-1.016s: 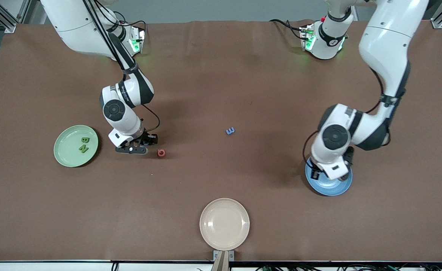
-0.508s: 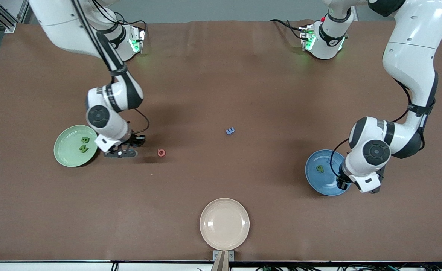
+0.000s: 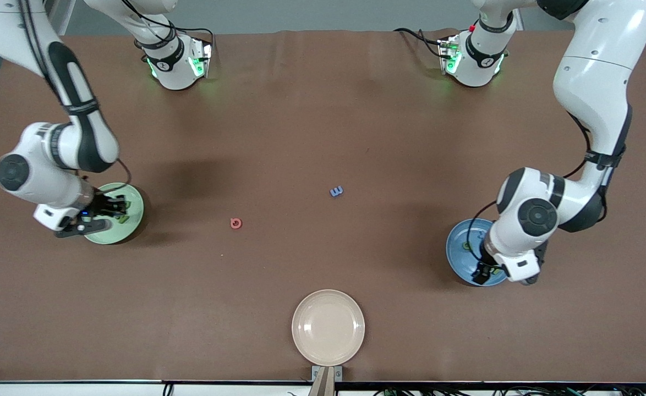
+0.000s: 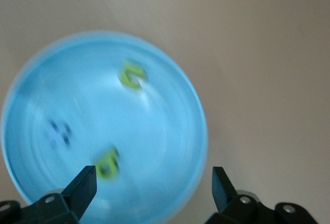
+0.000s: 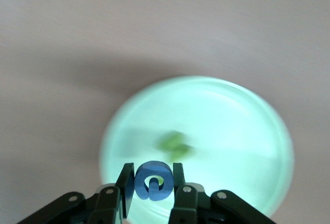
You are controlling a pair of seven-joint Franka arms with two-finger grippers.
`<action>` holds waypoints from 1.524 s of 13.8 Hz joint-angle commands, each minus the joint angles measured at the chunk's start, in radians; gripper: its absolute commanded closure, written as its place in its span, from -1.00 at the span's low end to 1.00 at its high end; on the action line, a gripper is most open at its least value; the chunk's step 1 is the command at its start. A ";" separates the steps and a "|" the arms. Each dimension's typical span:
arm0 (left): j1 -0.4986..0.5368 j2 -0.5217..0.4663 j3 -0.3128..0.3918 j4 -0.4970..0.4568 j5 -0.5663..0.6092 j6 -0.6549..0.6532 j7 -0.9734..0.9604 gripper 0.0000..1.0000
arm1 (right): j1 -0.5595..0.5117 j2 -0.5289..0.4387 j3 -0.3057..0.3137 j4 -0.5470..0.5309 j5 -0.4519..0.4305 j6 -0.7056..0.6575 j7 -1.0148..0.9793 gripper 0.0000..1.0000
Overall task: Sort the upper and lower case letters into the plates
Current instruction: 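Drop the u on the blue plate while the right gripper drops c on green, then grasp the blue m with the left gripper while the right gripper grasps Q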
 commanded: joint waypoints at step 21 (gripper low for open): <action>-0.542 0.106 -0.037 -0.003 0.012 0.006 0.082 -0.41 | 0.158 -0.072 0.043 -0.001 0.008 -0.100 0.282 -0.98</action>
